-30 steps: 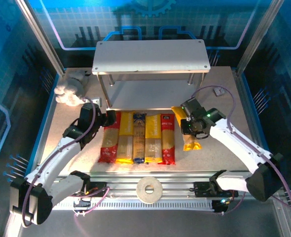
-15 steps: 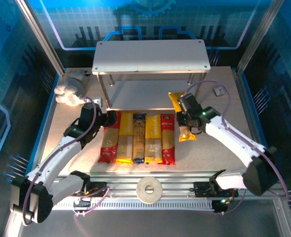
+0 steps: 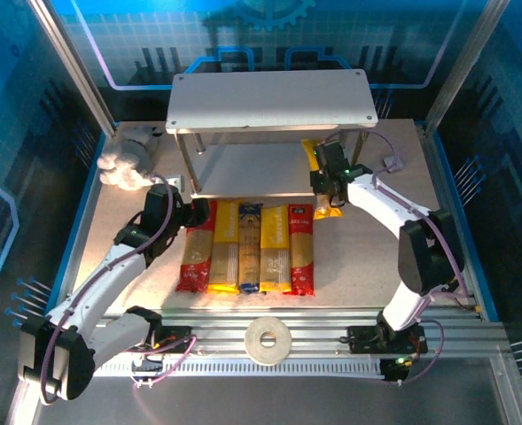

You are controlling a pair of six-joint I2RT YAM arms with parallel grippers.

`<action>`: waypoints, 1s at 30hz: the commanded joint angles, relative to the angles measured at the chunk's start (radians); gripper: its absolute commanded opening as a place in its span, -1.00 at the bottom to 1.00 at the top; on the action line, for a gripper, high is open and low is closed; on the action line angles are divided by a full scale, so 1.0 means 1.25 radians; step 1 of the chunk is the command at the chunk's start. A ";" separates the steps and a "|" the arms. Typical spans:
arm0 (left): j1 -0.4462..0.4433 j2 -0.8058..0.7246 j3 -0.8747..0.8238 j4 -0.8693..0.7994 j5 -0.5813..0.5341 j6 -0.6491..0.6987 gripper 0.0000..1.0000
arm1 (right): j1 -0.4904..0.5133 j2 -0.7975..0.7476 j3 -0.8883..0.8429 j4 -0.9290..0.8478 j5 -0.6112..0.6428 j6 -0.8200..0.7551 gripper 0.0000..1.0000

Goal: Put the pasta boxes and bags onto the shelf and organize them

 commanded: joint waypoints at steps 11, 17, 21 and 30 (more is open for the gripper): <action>-0.003 0.007 0.022 -0.027 -0.005 0.009 0.67 | -0.032 0.146 0.110 0.183 0.068 -0.036 -0.89; -0.003 0.000 0.014 -0.038 0.016 0.002 0.70 | -0.040 0.147 0.097 0.185 0.045 -0.018 0.08; -0.005 -0.004 0.002 -0.056 0.063 -0.007 0.67 | -0.044 0.125 0.084 0.189 0.045 -0.025 0.36; -0.022 -0.046 -0.035 -0.103 0.079 -0.032 0.68 | -0.035 -0.062 -0.010 0.139 -0.047 -0.015 0.97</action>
